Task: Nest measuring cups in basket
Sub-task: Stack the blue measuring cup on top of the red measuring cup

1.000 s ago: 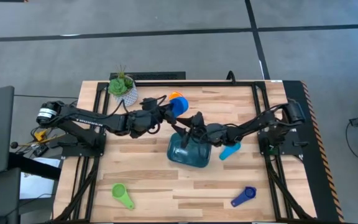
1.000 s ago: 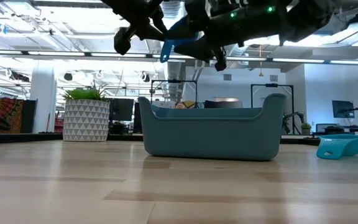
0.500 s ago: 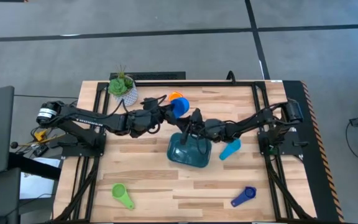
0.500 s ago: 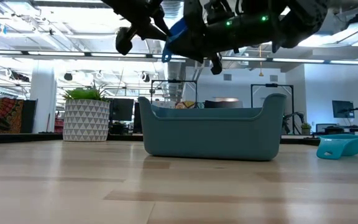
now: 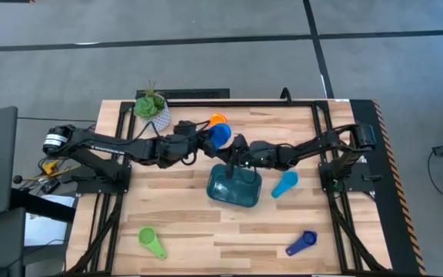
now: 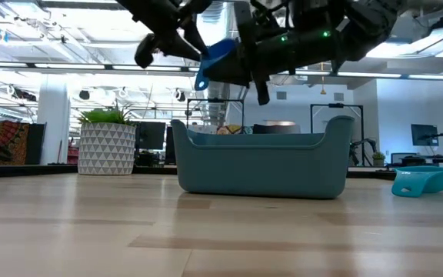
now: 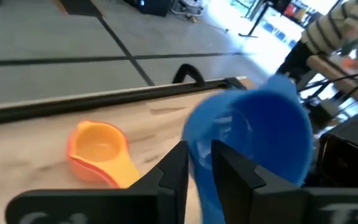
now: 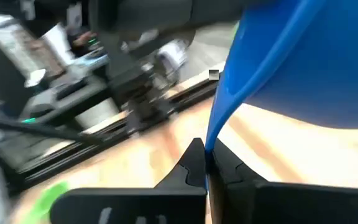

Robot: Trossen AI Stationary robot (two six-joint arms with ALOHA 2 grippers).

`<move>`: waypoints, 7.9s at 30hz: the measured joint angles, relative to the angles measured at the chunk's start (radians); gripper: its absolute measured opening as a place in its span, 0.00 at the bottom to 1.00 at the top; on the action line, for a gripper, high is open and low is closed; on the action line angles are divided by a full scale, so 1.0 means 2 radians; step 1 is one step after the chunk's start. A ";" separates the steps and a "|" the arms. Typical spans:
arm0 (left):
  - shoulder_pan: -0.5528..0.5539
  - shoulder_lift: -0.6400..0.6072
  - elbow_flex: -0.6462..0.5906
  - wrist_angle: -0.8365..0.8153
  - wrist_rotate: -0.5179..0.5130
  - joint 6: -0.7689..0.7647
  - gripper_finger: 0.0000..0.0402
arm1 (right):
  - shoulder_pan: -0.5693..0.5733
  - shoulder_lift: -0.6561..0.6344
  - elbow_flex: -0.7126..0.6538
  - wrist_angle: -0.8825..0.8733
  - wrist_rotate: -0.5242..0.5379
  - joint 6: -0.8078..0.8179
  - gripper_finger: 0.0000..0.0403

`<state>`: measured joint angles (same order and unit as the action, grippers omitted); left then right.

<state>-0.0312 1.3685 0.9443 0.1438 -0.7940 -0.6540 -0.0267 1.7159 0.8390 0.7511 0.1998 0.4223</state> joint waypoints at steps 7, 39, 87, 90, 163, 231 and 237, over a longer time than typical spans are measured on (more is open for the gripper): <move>0.010 -0.035 0.000 -0.063 -0.003 0.036 0.21 | -0.110 -0.027 0.011 -0.125 -0.262 0.048 0.01; 0.012 -0.038 0.000 -0.125 -0.044 0.084 0.21 | -0.324 0.143 0.156 -0.241 -0.665 0.140 0.02; 0.013 -0.037 0.000 -0.135 -0.052 0.095 0.21 | -0.289 0.208 0.271 -0.373 -0.636 0.231 0.06; 0.013 -0.037 0.000 -0.138 -0.052 0.094 0.21 | -0.289 0.208 0.271 -0.374 -0.636 0.234 0.09; 0.010 -0.037 0.000 -0.189 -0.068 0.080 0.21 | -0.273 0.095 0.286 -0.481 -0.301 -0.039 0.08; 0.056 -0.037 0.000 -0.270 -0.029 0.070 0.21 | -0.262 0.125 0.277 -0.476 -0.201 -0.190 0.44; 0.065 -0.037 0.000 -0.266 -0.020 0.080 0.21 | -0.264 0.127 0.282 -0.471 -0.214 -0.204 0.41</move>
<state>0.0986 1.2942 0.9443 -0.3885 -0.8337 -0.4931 -0.5546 1.9705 1.4033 -0.1905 -0.2283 0.0137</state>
